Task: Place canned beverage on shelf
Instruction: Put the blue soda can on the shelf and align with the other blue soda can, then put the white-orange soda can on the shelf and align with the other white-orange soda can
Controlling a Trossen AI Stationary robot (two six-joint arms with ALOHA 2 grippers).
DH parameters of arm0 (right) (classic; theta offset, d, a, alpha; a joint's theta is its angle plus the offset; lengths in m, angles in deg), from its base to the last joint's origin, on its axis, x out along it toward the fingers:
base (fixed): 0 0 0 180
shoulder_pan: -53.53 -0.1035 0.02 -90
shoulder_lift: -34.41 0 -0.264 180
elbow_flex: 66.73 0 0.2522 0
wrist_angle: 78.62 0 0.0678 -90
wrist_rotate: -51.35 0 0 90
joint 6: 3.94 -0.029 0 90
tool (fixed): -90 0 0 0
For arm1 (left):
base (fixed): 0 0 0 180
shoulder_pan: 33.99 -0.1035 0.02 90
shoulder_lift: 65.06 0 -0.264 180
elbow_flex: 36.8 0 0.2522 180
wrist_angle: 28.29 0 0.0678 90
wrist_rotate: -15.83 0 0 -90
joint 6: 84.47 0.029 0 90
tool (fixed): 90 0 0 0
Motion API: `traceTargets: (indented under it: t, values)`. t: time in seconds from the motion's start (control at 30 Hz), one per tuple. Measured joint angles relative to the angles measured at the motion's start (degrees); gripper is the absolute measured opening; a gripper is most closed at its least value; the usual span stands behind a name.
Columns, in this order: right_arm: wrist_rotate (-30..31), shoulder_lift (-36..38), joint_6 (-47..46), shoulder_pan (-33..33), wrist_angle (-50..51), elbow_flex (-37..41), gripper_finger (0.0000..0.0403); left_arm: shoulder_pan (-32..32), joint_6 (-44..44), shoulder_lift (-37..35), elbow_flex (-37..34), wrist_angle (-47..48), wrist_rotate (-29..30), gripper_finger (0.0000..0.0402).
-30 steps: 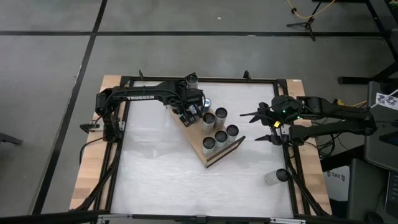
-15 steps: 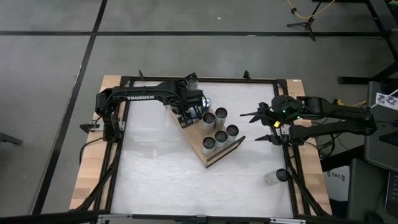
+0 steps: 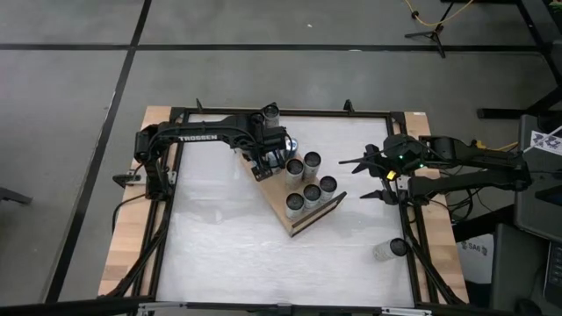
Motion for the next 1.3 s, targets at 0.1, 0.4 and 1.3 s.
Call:
traceTargets:
  t: [0.1, 0.4, 1.3]
  values:
    - [0.00, 0.00, 0.00, 0.00, 0.00, 0.00, 0.0392, 0.00, -0.25, 0.00, 0.00, 0.02, -0.05, 0.0317]
    - [-0.02, -0.02, 0.00, -0.02, -0.29, 0.00, 0.0392, 0.01, 0.04, -2.15, 0.00, 0.10, -0.20, 0.0318]
    - [-1.56, -1.17, -22.04, -9.90, -2.49, -7.67, 0.0392, 10.98, -0.29, -17.32, 0.04, 3.39, 0.85, 0.0318]
